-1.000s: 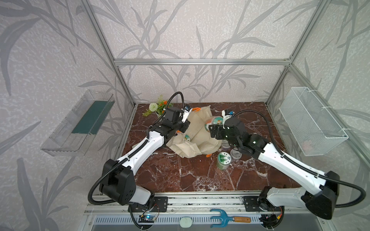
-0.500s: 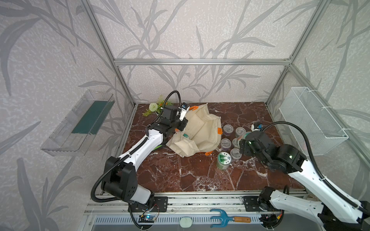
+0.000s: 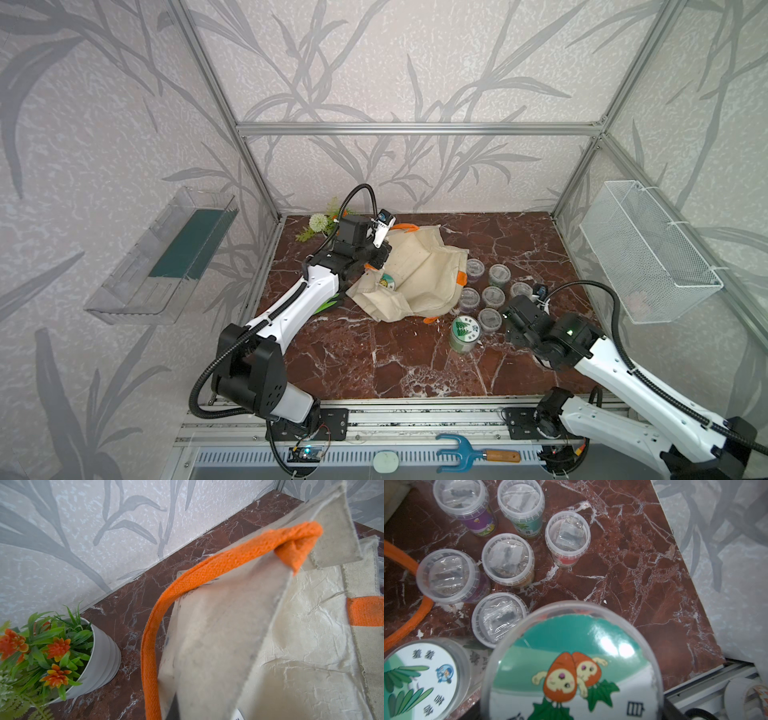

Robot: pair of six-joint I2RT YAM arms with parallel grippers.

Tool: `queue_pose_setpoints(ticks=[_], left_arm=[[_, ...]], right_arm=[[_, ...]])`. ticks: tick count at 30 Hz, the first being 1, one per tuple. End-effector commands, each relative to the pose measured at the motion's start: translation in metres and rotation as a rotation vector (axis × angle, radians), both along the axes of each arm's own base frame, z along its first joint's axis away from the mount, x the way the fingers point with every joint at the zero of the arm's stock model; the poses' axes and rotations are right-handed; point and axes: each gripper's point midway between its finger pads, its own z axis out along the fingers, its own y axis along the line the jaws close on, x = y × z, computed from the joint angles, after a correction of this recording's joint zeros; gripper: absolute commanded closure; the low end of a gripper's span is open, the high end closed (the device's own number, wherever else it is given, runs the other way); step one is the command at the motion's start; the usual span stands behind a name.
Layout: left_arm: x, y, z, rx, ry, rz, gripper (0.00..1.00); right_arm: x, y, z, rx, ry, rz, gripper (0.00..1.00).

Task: Take out the seed jars from the canvas bag
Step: Place the seed jar at the center of the board.

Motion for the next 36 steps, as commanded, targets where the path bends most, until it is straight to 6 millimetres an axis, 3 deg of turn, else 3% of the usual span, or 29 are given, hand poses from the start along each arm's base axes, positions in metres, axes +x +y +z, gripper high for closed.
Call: queue_pose_setpoints(ticks=[1, 10, 15, 24, 26, 29, 31, 36], left_arm=[[0.002, -0.005, 0.028, -0.036, -0.090, -0.031, 1.00], [-0.002, -0.008, 0.029, -0.013, -0.059, -0.065, 1.00], [0.003, -0.003, 0.026, 0.007, -0.007, -0.026, 1.00], [0.014, 0.011, 0.015, 0.048, 0.110, 0.086, 1.00], [0.014, 0.012, 0.013, 0.051, 0.126, 0.095, 0.94], [0.014, 0.015, 0.015, 0.052, 0.145, 0.115, 0.72], [0.014, 0.018, 0.018, 0.060, 0.158, 0.136, 0.52], [0.013, 0.034, 0.018, 0.100, 0.207, 0.219, 0.32]], right_arm=[[0.022, 0.010, -0.005, 0.072, -0.073, -0.014, 0.34], [0.030, 0.000, -0.049, 0.086, -0.041, -0.068, 0.33], [0.030, -0.001, -0.060, 0.105, -0.040, -0.085, 0.32], [0.029, -0.006, -0.072, 0.155, -0.027, -0.126, 0.19], [0.029, -0.007, -0.070, 0.162, -0.032, -0.128, 0.14], [0.032, -0.009, -0.059, 0.170, -0.056, -0.131, 0.06], [0.034, -0.012, -0.048, 0.176, -0.078, -0.133, 0.03], [0.042, -0.014, -0.017, 0.191, -0.149, -0.116, 0.01]])
